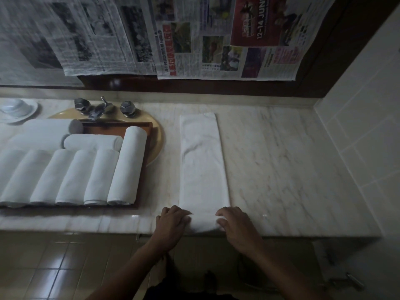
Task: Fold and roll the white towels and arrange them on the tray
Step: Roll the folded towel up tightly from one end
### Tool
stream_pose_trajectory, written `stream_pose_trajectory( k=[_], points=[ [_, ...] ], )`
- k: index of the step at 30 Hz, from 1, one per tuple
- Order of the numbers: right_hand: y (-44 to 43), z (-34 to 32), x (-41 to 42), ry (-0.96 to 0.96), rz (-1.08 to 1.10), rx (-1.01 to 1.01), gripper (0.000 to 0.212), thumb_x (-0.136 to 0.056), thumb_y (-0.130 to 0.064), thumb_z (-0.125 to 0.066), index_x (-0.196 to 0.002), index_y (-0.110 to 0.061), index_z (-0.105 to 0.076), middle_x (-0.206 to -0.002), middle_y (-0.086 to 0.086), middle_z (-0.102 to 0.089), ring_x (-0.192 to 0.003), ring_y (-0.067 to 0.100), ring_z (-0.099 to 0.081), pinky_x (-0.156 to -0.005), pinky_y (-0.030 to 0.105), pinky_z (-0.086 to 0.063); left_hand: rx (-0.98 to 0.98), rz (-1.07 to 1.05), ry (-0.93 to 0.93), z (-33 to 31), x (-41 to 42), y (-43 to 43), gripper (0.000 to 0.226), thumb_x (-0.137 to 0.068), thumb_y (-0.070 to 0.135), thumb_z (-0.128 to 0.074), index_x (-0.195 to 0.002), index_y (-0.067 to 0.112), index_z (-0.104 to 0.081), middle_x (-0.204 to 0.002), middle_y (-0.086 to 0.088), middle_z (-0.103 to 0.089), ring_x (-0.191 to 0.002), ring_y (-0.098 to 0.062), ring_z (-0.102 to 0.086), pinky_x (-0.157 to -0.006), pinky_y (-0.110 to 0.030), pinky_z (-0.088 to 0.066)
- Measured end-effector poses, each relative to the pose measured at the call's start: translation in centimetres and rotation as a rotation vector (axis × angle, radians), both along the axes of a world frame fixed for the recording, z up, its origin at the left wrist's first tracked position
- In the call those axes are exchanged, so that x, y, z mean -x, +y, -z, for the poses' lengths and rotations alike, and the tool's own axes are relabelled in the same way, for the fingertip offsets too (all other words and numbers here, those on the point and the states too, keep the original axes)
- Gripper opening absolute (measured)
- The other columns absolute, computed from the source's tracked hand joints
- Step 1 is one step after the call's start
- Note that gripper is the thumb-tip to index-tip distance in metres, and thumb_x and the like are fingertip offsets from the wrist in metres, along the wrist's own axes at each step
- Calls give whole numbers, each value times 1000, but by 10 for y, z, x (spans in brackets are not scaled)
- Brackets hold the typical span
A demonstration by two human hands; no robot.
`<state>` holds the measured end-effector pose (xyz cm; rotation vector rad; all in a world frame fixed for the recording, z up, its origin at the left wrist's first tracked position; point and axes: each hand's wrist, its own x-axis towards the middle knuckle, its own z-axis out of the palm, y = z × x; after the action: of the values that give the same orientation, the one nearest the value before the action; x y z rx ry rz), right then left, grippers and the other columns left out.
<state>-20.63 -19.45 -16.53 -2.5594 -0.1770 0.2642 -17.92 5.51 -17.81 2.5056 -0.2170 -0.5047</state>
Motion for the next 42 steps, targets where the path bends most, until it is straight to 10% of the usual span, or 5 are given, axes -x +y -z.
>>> stream_pose_trajectory(
  k=[9,15,19,32,42],
  points=[
    [20,35,44,-433,-94,252,45,-96,-12,-48,-139,-14,-61,-145,14,-58,-135,36,-52,-116,55,-31,124,-225,48,-6,-6,-9,22,-88,49,-54,-100,34,-66,-101,14,-64,-99,-17,-60,-91,-46,-51],
    [13,43,37,-288,-188,267,65,-94,-10,-34,-159,-10,-33,-166,15,-30,-154,37,-25,-120,56,-20,-195,243,-511,6,29,-30,64,-82,32,-75,-140,17,-54,-141,-6,-59,-130,-28,-58,-104,-49,-50],
    [13,42,16,-222,-233,297,66,-94,-15,-38,-160,-11,-31,-165,12,-33,-154,33,-26,-123,54,-24,-366,352,-391,25,22,-29,90,-76,27,-79,-154,10,-38,-156,-14,-47,-144,-33,-45,-114,-55,-36],
    [-2,1,1,168,-182,22,54,-96,-44,-65,-144,-29,-49,-143,-6,-49,-129,15,-50,-109,31,-42,43,265,-232,3,14,6,36,-103,49,-31,-124,29,-52,-117,12,-54,-105,-9,-50,-93,-37,-39],
    [20,-18,5,-25,-3,104,45,-101,-38,-59,-145,-27,-53,-141,-7,-56,-127,17,-49,-109,35,-40,73,-144,56,-2,1,-6,51,-83,61,-38,-104,26,-69,-110,9,-57,-111,-20,-52,-90,-41,-48]
  ],
)
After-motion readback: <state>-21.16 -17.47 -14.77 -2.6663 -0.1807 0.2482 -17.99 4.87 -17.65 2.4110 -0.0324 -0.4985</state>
